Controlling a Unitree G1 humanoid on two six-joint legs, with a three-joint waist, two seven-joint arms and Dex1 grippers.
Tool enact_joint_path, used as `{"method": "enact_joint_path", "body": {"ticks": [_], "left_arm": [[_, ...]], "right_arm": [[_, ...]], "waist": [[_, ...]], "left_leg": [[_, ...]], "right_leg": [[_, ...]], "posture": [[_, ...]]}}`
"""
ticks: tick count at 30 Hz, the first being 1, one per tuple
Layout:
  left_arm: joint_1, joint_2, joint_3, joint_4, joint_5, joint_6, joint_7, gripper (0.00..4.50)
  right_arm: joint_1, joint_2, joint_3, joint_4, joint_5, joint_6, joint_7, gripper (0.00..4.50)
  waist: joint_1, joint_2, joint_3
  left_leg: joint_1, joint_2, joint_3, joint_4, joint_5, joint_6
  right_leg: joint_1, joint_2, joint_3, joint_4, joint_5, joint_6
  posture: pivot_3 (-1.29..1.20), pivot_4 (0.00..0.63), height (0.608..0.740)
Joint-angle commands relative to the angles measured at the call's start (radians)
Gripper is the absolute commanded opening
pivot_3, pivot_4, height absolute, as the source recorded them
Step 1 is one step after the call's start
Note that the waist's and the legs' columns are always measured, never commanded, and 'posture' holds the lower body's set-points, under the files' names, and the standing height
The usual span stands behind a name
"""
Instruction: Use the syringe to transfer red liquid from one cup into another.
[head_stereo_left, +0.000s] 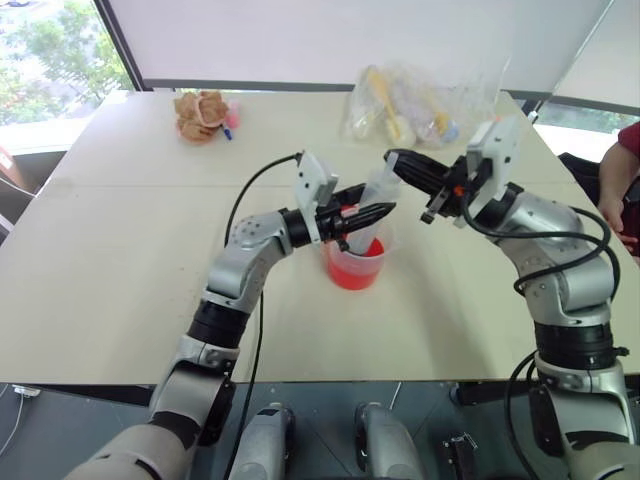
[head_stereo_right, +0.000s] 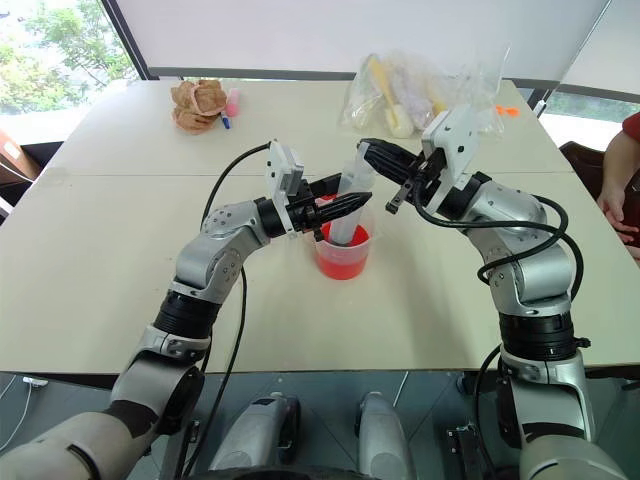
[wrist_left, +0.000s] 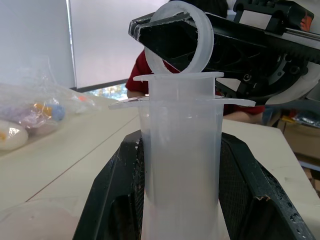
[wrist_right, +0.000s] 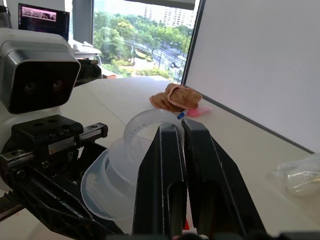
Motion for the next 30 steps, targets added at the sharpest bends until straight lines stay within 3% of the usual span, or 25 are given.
{"method": "enact_joint_path", "body": {"ticks": [1, 20, 23, 27, 30], "left_arm": [[0.03, -0.006, -0.046, -0.027, 0.007, 0.008, -0.03, 1.39], [0.052, -0.001, -0.065, -0.017, 0.015, 0.007, -0.033, 1.39], [0.051, -0.002, -0.064, -0.016, 0.016, 0.005, -0.032, 1.39], [0.034, -0.009, -0.046, -0.013, 0.005, 0.014, -0.021, 1.39], [0.02, -0.013, -0.027, -0.001, 0.0, 0.017, -0.013, 1.39]], "right_arm": [[-0.073, 0.004, -0.075, 0.0, -0.006, -0.054, -0.052, 0.01], [-0.116, 0.002, -0.109, 0.027, 0.003, -0.046, -0.092, 0.01], [-0.114, -0.002, -0.104, 0.026, 0.003, -0.039, -0.089, 0.92], [-0.083, -0.011, -0.117, -0.004, 0.017, -0.013, -0.096, 2.95], [-0.026, -0.017, -0.169, -0.045, 0.074, 0.031, -0.094, 2.95]], "waist": [[0.0, 0.0, 0.0], [0.0, 0.0, 0.0], [0.0, 0.0, 0.0], [0.0, 0.0, 0.0], [0.003, 0.0, 0.0]], "left_leg": [[0.0, 0.0, 0.0, 0.0, 0.0, 0.0], [0.0, 0.0, 0.0, 0.0, 0.0, 0.0], [0.0, 0.0, 0.0, 0.0, 0.0, 0.0], [0.0, 0.0, 0.0, 0.0, 0.0, 0.0], [0.0, 0.0, 0.0, 0.0, 0.0, 0.0]], "right_leg": [[0.0, 0.0, 0.0, 0.0, 0.0, 0.0], [0.0, 0.0, 0.0, 0.0, 0.0, 0.0], [0.0, 0.0, 0.0, 0.0, 0.0, 0.0], [0.0, 0.0, 0.0, 0.0, 0.0, 0.0], [0.0, 0.0, 0.0, 0.0, 0.0, 0.0]], "posture": [[0.0, 0.15, 0.737], [0.0, 0.15, 0.737], [0.0, 0.15, 0.737], [0.0, 0.15, 0.737], [0.0, 0.15, 0.737]]}}
